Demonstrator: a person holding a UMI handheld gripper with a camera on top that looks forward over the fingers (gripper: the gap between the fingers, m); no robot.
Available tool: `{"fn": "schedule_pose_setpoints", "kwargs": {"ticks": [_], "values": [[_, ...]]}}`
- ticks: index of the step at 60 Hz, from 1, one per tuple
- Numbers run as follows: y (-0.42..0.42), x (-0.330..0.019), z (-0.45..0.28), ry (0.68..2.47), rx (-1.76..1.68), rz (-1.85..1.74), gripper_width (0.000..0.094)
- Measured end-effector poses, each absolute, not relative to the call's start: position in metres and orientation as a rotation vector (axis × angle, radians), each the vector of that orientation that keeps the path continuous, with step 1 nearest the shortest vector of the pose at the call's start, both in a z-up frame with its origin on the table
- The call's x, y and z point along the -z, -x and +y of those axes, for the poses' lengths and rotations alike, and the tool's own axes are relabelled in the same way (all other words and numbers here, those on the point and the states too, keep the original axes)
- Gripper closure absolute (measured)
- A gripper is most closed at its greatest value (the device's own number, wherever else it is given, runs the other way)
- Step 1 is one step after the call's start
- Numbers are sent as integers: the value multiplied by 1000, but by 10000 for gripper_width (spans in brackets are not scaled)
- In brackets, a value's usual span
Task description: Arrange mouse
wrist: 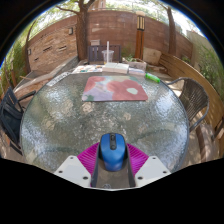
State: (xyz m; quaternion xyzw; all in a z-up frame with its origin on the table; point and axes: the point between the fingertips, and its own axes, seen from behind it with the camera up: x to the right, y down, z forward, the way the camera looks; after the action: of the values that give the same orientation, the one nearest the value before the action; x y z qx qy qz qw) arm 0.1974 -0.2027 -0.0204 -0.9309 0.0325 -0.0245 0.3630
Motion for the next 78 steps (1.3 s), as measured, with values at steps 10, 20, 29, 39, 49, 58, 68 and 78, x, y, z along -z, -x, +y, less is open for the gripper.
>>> {"fn": "schedule_pose_setpoints", "kwargs": {"ticks": [10,20,29,39,49,58,68,78], "values": [[-195,8,-204,2397,93,77,549],[-175,-67,-194,2312,53,102,549],[-167,-173,-142,2144,10,59,550],[-190,-209,-32,2050,-37,70,553],[-221,-126,61,2172,-55,104,552],[-237,-26,83,2315,-56,147,532],[-244,8,82,2391,-53,135,352],[-241,-43,60,2322,17,47,78]]}}
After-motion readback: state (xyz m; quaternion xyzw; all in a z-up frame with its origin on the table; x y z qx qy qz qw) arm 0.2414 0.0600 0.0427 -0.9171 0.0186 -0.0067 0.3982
